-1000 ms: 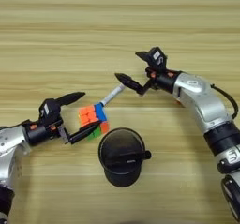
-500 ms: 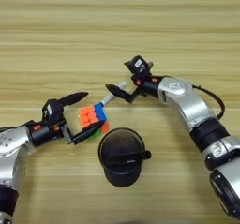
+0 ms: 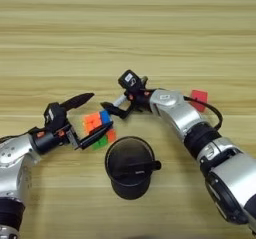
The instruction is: Move the objects on the table
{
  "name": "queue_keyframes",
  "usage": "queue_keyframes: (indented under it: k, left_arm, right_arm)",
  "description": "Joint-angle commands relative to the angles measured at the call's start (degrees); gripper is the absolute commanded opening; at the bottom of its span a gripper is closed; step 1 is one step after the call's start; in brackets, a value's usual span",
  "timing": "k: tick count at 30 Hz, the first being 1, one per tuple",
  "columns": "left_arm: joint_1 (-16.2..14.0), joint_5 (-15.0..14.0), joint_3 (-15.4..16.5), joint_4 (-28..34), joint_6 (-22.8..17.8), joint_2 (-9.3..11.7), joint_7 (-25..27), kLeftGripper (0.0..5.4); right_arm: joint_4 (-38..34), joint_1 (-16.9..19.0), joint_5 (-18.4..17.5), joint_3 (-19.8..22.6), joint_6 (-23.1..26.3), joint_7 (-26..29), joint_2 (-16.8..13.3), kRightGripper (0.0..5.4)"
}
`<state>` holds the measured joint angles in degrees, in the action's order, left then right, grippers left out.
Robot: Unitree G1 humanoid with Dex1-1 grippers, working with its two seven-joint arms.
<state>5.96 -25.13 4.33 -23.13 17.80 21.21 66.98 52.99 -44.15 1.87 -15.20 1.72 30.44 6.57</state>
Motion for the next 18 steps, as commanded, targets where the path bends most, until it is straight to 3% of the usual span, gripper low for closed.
queue_keyframes:
  k: [1,9,18]
  left_arm:
    - [0.4,0.1,0.3,0.9,-0.2,0.1,-0.3,5.37]
    - [0.2,0.3,0.1,1.2,-0.1,0.0,-0.8,5.37]
    - [0.1,0.4,-0.1,1.5,0.0,-0.4,-1.1,5.37]
  right_arm:
    - [3.9,-2.8,0.5,1.1,-1.5,-0.6,1.7,5.4]
    - [10.7,-3.7,1.7,2.0,-1.6,-1.6,0.7,5.4]
    - [7.1,1.2,4.1,-0.2,-3.2,2.9,-4.4,5.4]
